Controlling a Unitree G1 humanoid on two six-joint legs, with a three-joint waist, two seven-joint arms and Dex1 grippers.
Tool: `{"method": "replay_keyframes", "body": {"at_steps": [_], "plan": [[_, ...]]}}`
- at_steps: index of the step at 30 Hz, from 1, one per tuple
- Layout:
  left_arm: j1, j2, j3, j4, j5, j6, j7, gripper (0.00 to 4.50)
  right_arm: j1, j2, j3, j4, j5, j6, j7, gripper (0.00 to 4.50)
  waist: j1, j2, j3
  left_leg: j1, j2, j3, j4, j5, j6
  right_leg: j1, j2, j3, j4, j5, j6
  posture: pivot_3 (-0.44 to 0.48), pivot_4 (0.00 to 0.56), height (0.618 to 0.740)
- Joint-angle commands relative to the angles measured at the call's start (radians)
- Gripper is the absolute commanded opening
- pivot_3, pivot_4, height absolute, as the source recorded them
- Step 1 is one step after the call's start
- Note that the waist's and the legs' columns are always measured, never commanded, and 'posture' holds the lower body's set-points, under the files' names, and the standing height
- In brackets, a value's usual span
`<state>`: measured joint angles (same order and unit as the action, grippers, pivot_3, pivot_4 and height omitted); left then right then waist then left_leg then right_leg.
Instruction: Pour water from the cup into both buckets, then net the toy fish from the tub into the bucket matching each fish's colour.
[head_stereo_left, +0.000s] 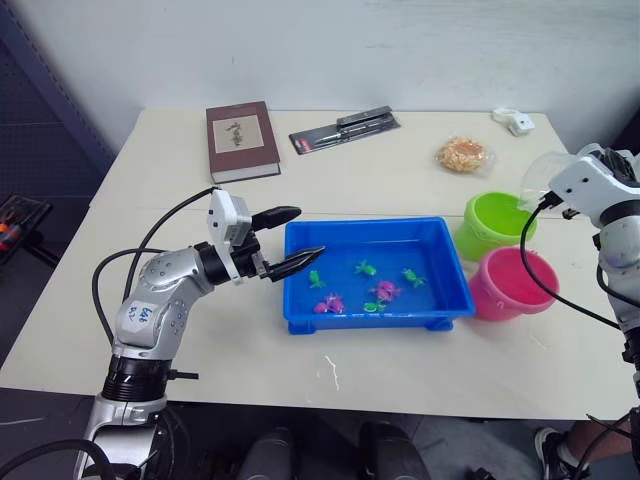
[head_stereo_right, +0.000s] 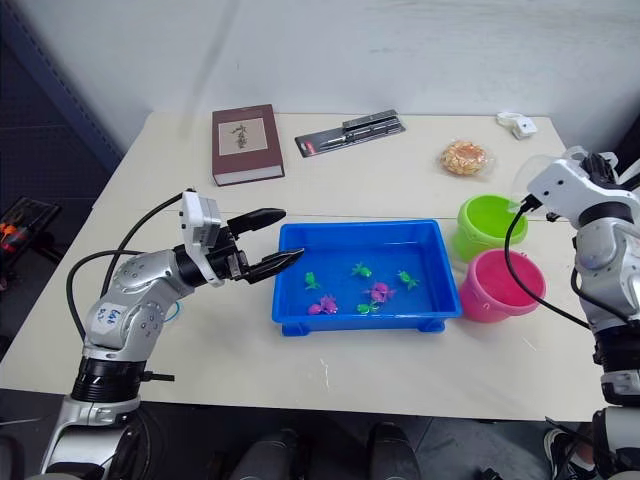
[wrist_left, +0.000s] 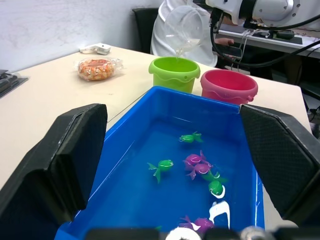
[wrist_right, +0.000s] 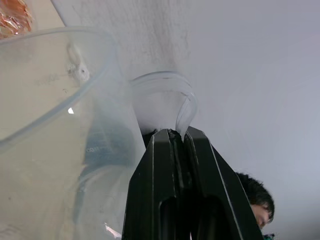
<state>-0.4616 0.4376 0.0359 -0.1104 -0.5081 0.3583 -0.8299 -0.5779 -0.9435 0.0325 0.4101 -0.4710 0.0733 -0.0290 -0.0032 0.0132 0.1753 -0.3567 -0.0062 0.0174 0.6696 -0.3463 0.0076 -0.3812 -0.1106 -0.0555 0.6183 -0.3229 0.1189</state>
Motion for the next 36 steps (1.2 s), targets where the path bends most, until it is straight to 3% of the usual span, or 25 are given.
{"method": "replay_keyframes", "body": {"at_steps": [1,15,26,33,36], "plan": [[-0.007,-0.010,0.006,-0.039,0.002,-0.019,0.015,4.50,-0.028,-0.043,0.003,0.007,-0.079,-0.059,-0.070,0.04,0.000,0.000,0.000,0.000,0.000,0.000,0.000,0.000,0.000,0.000,0.000,0.000,0.000,0.000,0.000,0.000,0.150,0.738],[-0.041,-0.024,-0.024,-0.024,0.004,-0.032,-0.021,4.50,-0.021,-0.070,0.048,0.061,-0.225,-0.218,-0.213,0.04,0.000,0.000,0.000,0.000,0.000,0.000,0.000,0.000,0.000,0.000,0.000,0.000,0.000,0.000,0.000,0.000,0.150,0.738],[-0.032,-0.036,-0.030,-0.033,0.003,-0.036,-0.016,4.50,-0.025,-0.066,0.048,0.102,-0.233,-0.268,-0.229,0.04,-0.001,-0.001,0.000,0.000,0.000,0.000,0.000,0.000,0.000,0.000,0.000,0.000,0.000,0.000,0.000,0.000,0.150,0.738],[-0.033,-0.036,-0.029,-0.036,-0.002,-0.035,-0.024,4.50,0.008,0.030,-0.134,0.074,0.064,-0.197,-0.068,0.04,0.001,-0.001,0.001,0.000,0.000,0.000,0.000,0.000,0.000,0.000,0.000,0.000,0.000,0.000,0.000,0.000,0.150,0.738],[-0.048,-0.045,-0.038,-0.026,0.000,-0.044,-0.032,4.50,0.015,0.097,-0.316,0.048,0.280,-0.127,-0.028,0.04,0.002,-0.001,0.001,-0.001,0.000,0.000,0.001,0.000,0.000,0.000,0.000,-0.001,0.000,0.000,0.000,0.000,0.150,0.738]]}}
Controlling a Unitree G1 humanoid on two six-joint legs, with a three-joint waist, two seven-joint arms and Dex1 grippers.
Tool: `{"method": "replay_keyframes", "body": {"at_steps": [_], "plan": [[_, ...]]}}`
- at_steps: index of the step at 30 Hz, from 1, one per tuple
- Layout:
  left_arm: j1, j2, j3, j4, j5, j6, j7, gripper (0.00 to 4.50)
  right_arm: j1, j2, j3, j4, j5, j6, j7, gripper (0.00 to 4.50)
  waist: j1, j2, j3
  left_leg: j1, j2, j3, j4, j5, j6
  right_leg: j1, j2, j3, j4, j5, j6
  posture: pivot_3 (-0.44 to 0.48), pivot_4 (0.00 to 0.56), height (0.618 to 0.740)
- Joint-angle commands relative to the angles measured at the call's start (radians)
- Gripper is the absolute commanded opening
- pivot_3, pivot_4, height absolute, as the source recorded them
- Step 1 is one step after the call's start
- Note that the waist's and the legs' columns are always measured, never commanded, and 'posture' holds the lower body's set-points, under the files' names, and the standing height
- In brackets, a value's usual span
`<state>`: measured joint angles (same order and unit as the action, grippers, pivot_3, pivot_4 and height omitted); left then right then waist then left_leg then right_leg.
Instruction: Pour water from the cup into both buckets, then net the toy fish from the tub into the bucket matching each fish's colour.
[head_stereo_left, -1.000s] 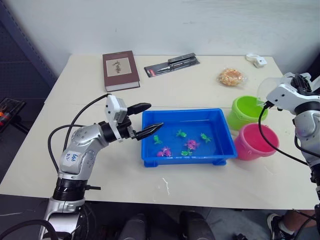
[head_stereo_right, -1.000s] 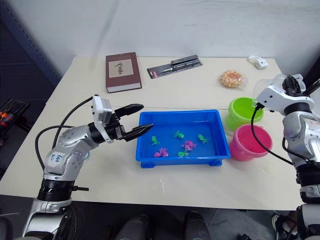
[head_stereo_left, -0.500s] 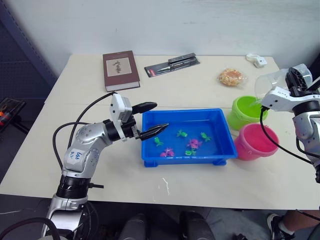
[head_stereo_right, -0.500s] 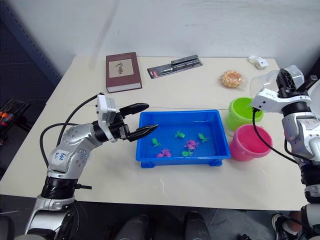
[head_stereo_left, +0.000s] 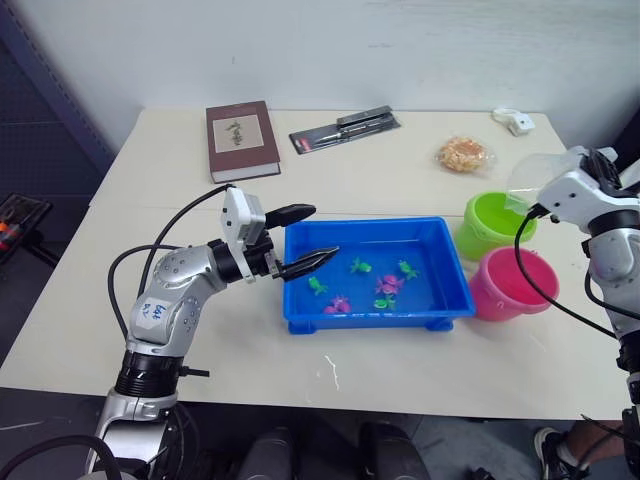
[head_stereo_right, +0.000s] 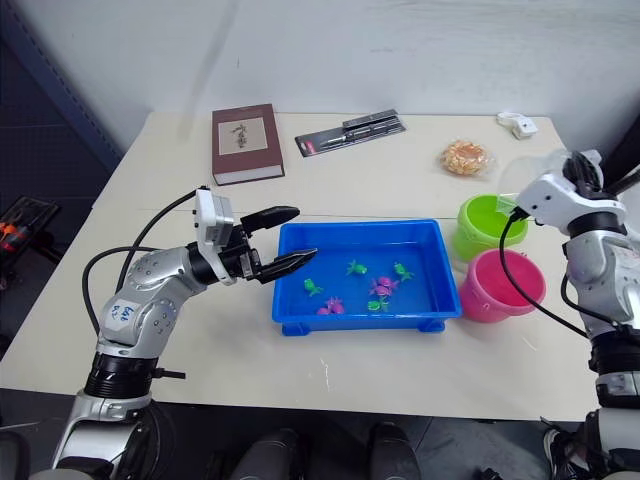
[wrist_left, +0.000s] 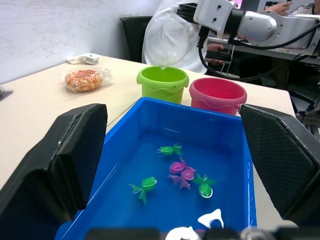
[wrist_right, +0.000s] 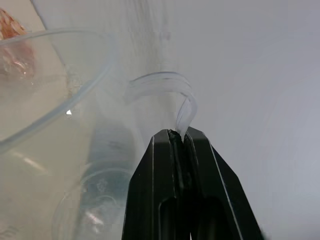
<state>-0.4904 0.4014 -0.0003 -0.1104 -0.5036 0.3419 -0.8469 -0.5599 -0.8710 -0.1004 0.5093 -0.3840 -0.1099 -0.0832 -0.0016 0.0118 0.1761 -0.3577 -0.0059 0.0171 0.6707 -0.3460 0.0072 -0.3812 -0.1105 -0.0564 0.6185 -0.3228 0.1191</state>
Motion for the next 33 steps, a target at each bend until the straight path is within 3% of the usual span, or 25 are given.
{"method": "replay_keyframes", "body": {"at_steps": [1,7,12,20,29,33], "plan": [[-0.022,-0.011,-0.003,-0.025,-0.006,-0.029,-0.018,4.50,-0.001,0.044,-0.238,-0.058,0.258,0.072,0.041,0.04,0.001,0.000,0.000,0.000,0.000,-0.001,0.000,0.000,0.000,0.000,0.000,-0.001,0.000,0.000,0.000,0.000,0.150,0.738],[-0.022,0.062,-0.005,-0.091,-0.077,0.018,-0.156,4.50,0.087,0.137,-0.568,-0.190,0.653,0.333,0.176,0.04,0.000,0.000,0.000,-0.005,0.000,-0.005,0.004,0.000,0.000,0.000,0.000,-0.005,0.000,0.000,0.000,0.000,0.150,0.738],[-0.026,0.145,-0.010,-0.164,-0.147,0.089,-0.249,4.50,0.226,0.271,-0.777,-0.313,0.867,0.526,0.110,0.04,0.001,0.000,0.000,-0.008,0.000,-0.008,0.006,0.000,0.000,0.000,-0.001,-0.006,0.000,0.000,0.000,0.000,0.150,0.738],[-0.016,0.147,-0.032,-0.212,-0.174,0.137,-0.258,4.50,0.301,0.418,-0.765,-0.282,0.886,0.432,0.098,0.04,-0.008,0.005,0.001,-0.005,0.000,-0.006,0.009,0.000,0.001,0.000,0.000,0.006,0.004,0.000,0.000,0.000,0.150,0.738],[-0.041,0.133,-0.030,-0.218,-0.160,0.116,-0.243,4.50,0.359,0.471,-0.690,-0.264,0.860,0.361,0.090,0.04,-0.002,0.005,0.001,-0.005,0.000,-0.006,0.008,-0.001,0.001,0.000,0.000,0.007,0.004,0.000,0.000,0.000,0.150,0.738],[-0.029,0.139,-0.025,-0.220,-0.161,0.117,-0.240,4.50,0.400,0.488,-0.697,-0.300,0.872,0.374,0.075,1.50,-0.001,0.005,0.001,-0.005,0.000,-0.007,0.008,-0.001,0.001,0.000,0.000,0.007,0.004,0.000,0.000,0.000,0.150,0.738]]}}
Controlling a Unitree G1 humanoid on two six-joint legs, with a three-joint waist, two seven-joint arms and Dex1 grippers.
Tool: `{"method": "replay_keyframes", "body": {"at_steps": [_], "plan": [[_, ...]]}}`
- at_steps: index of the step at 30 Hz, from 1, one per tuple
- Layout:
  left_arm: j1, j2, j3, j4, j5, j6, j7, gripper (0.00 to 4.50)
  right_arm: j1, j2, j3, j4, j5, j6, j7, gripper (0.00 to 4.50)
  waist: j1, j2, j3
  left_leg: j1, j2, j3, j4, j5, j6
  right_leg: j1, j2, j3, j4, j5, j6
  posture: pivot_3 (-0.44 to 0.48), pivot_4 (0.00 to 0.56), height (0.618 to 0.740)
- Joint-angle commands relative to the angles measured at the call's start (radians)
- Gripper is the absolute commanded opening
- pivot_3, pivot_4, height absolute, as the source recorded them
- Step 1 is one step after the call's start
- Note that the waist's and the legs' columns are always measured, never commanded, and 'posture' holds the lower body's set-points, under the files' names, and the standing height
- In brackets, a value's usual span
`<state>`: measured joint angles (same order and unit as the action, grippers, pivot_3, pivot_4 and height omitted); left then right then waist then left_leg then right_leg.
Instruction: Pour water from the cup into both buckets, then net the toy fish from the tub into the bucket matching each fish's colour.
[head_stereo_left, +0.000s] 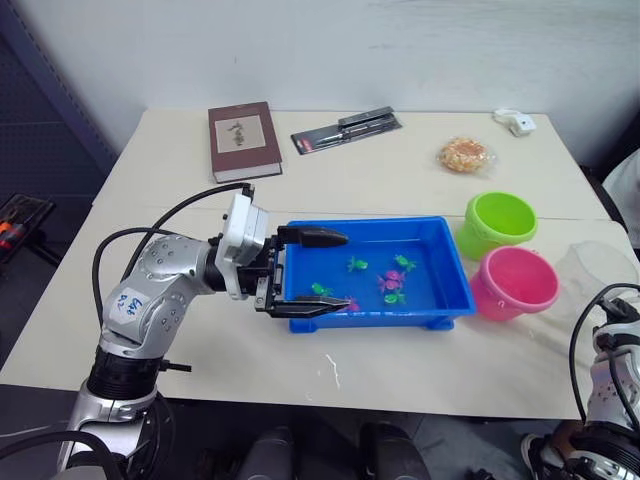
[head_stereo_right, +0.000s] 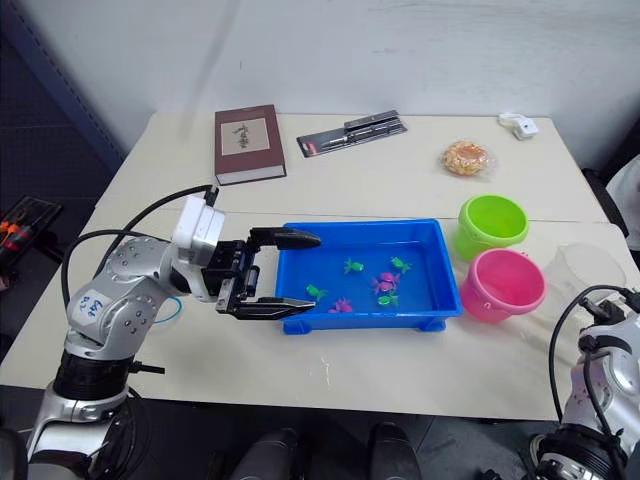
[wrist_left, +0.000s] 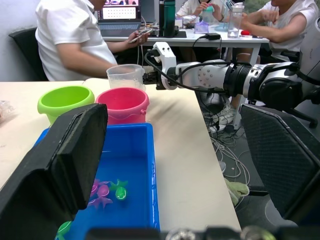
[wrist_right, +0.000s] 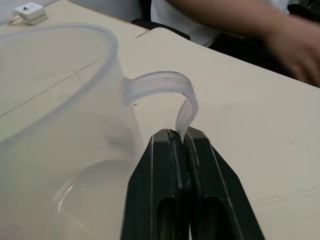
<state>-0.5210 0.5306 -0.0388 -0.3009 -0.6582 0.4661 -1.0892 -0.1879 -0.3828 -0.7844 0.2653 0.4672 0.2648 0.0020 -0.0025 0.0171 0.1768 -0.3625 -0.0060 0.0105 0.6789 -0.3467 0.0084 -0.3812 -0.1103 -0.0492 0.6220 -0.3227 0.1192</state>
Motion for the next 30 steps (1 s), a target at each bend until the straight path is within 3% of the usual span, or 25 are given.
{"method": "replay_keyframes", "body": {"at_steps": [1,6,12,14,17,19,22,26,30], "plan": [[0.005,0.012,0.014,-0.030,-0.006,-0.007,0.003,4.50,0.044,0.003,-0.009,-0.074,0.025,0.003,-0.007,1.94,-0.001,0.000,0.000,0.000,0.000,0.000,0.000,0.000,0.000,0.000,0.000,0.000,0.000,0.000,0.000,0.000,0.150,0.738],[0.047,0.063,0.051,-0.054,-0.011,0.006,0.014,4.50,0.207,0.047,0.030,-0.294,0.069,0.101,0.019,4.45,-0.001,0.000,0.000,0.000,0.000,0.000,-0.001,0.000,0.000,0.000,0.000,0.000,0.000,0.000,0.000,0.000,0.150,0.738],[0.171,0.134,0.113,-0.081,-0.007,0.023,0.053,4.50,0.456,0.010,0.035,-0.616,0.219,0.268,0.137,4.45,0.000,0.002,0.000,0.002,0.000,0.000,-0.004,0.000,0.000,0.000,-0.003,0.001,-0.002,0.000,0.000,0.000,0.150,0.738],[0.241,0.167,0.139,-0.079,0.037,0.008,0.077,4.50,0.572,-0.055,0.017,-0.701,0.274,0.311,0.260,4.45,0.000,0.001,0.000,0.004,0.000,0.000,-0.004,-0.001,0.001,0.003,-0.004,0.002,-0.002,0.000,0.000,0.000,0.150,0.738],[0.445,0.196,0.288,-0.042,0.108,-0.069,0.129,4.50,0.724,-0.171,0.005,-0.810,0.292,0.251,0.527,4.45,-0.002,0.001,0.000,0.009,0.000,0.002,-0.012,-0.002,0.002,0.005,-0.005,0.003,-0.010,0.000,0.000,0.000,0.150,0.738],[0.571,0.202,0.383,0.018,0.187,-0.160,0.167,4.50,0.722,-0.195,0.008,-0.852,0.300,0.101,0.709,4.45,-0.016,-0.001,0.001,0.010,0.003,0.004,-0.016,-0.003,0.001,0.005,-0.004,0.004,-0.013,-0.001,-0.001,0.000,0.150,0.738],[0.690,0.243,0.426,0.106,0.351,-0.286,0.225,4.50,0.689,-0.214,0.045,-0.845,0.306,-0.021,0.885,4.45,-0.022,-0.011,0.003,0.011,0.004,0.003,-0.016,-0.004,0.003,0.005,-0.003,0.002,-0.012,-0.001,-0.003,0.000,0.150,0.738],[0.749,0.173,0.582,0.163,0.352,-0.310,0.374,4.50,0.644,-0.250,0.153,-0.769,0.189,-0.206,1.077,4.45,0.003,-0.017,0.002,0.011,0.003,0.001,-0.015,-0.006,0.005,0.005,-0.006,0.002,-0.013,-0.001,-0.003,0.000,0.150,0.738],[0.886,0.089,0.735,0.130,0.354,-0.244,0.502,4.50,0.559,-0.261,0.240,-0.728,0.218,-0.273,1.199,4.45,0.001,-0.018,0.001,0.010,0.003,0.001,-0.015,-0.007,0.001,0.006,-0.008,0.001,-0.017,-0.001,-0.003,0.000,0.150,0.738]]}}
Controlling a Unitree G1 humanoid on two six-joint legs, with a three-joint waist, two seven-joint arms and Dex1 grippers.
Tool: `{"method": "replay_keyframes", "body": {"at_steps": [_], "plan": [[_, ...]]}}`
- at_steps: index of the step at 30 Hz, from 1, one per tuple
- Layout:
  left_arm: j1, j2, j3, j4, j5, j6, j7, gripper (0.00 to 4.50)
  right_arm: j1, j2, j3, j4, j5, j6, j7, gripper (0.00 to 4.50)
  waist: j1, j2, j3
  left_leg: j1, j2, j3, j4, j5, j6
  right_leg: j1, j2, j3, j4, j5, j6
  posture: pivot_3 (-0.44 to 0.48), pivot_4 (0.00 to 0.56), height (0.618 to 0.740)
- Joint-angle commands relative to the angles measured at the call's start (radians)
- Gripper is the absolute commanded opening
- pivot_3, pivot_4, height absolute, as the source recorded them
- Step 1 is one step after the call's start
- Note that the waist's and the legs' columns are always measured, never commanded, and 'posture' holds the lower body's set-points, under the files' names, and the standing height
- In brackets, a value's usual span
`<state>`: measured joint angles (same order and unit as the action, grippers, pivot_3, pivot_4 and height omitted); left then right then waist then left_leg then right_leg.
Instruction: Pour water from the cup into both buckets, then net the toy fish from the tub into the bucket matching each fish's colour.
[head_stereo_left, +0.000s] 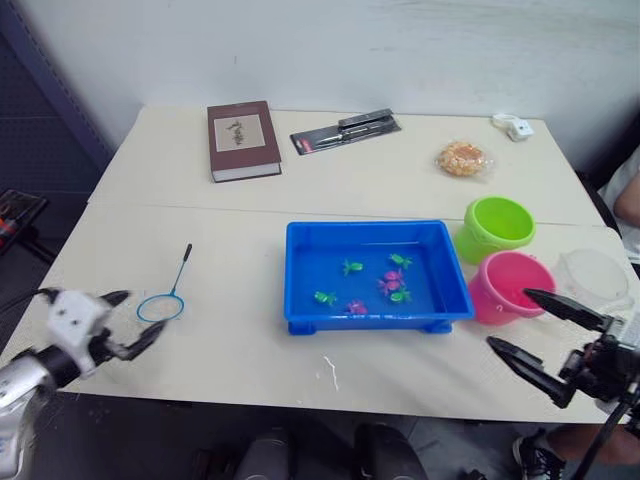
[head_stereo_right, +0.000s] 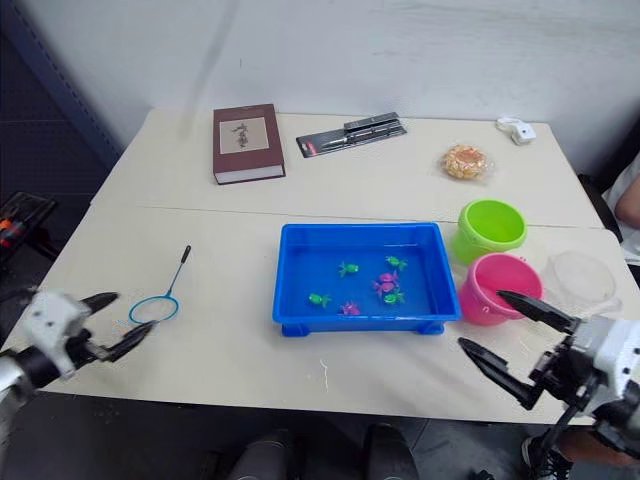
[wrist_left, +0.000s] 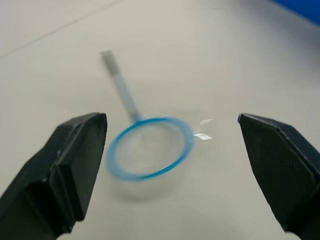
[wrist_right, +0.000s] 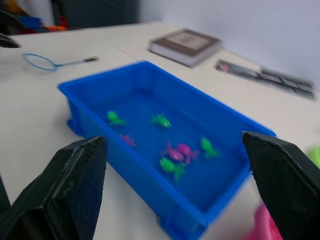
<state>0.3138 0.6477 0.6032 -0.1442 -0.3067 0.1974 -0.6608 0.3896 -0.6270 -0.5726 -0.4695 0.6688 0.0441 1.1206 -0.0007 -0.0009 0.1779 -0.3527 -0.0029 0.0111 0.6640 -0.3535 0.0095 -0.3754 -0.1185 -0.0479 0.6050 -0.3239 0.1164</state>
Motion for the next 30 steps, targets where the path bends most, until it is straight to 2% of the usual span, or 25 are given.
{"method": "replay_keyframes", "body": {"at_steps": [1,3,7,11,16,20,23,26,30], "plan": [[0.072,-0.042,0.113,-0.032,0.000,0.039,0.095,4.50,-0.030,-0.020,0.045,0.012,0.016,-0.065,0.102,4.45,0.000,0.000,0.000,0.000,0.000,0.000,0.000,0.000,-0.001,0.000,0.000,-0.001,-0.001,0.000,0.000,0.000,0.150,0.738],[0.104,-0.062,0.136,-0.049,-0.012,0.111,0.136,4.50,-0.058,-0.020,0.078,0.024,0.008,-0.091,0.131,4.45,0.002,0.000,0.000,-0.001,0.001,0.000,0.000,-0.001,-0.001,0.000,0.000,-0.002,-0.002,0.000,0.000,0.000,0.150,0.738],[0.145,-0.061,0.124,-0.125,-0.060,0.227,0.121,4.50,-0.111,-0.010,0.116,0.075,-0.013,-0.146,0.155,4.45,0.004,-0.001,0.000,-0.001,0.000,0.000,0.001,-0.001,-0.001,0.001,0.000,-0.002,-0.002,0.000,0.000,0.000,0.150,0.738],[0.023,-0.030,0.056,-0.228,-0.093,0.461,0.223,4.50,-0.128,-0.016,0.132,0.122,-0.027,-0.187,0.181,4.45,0.024,-0.001,0.000,0.000,0.000,-0.002,0.001,0.000,-0.002,0.002,0.000,-0.003,-0.001,0.000,0.000,0.000,0.150,0.738],[-0.198,0.016,-0.036,-0.257,-0.092,0.704,0.336,4.50,-0.107,-0.015,0.149,0.127,-0.025,-0.186,0.186,4.45,0.023,0.000,-0.001,0.000,0.000,-0.002,0.001,0.001,-0.003,0.001,0.001,-0.003,0.001,0.000,0.000,0.000,0.150,0.738],[-0.427,0.081,-0.212,-0.111,-0.027,0.838,0.376,4.50,-0.132,-0.004,0.179,0.140,-0.051,-0.202,0.157,4.45,0.019,-0.001,-0.001,0.000,0.000,-0.001,0.003,0.002,-0.004,0.001,0.003,-0.004,0.007,0.000,0.000,0.000,0.150,0.738],[-0.570,0.110,-0.374,0.052,0.046,0.795,0.351,4.50,-0.153,0.001,0.210,0.129,-0.073,-0.202,0.129,4.45,0.018,0.000,-0.001,0.001,-0.001,0.000,0.003,0.003,-0.004,0.000,0.004,-0.004,0.008,0.000,0.000,0.000,0.150,0.738],[-0.668,0.078,-0.417,0.194,0.066,0.756,0.348,4.50,-0.172,-0.004,0.227,0.122,-0.096,-0.211,0.104,4.45,0.014,-0.001,-0.001,0.000,-0.001,0.001,0.003,0.003,-0.004,-0.001,0.006,-0.005,0.011,0.000,0.000,0.000,0.150,0.738],[-0.804,0.031,-0.469,0.472,0.097,0.712,0.337,4.50,-0.216,-0.006,0.255,0.088,-0.111,-0.180,0.033,4.45,0.014,-0.001,0.000,0.000,-0.001,0.002,0.004,0.004,-0.004,-0.002,0.007,-0.011,0.011,0.000,0.000,0.000,0.150,0.738]]}}
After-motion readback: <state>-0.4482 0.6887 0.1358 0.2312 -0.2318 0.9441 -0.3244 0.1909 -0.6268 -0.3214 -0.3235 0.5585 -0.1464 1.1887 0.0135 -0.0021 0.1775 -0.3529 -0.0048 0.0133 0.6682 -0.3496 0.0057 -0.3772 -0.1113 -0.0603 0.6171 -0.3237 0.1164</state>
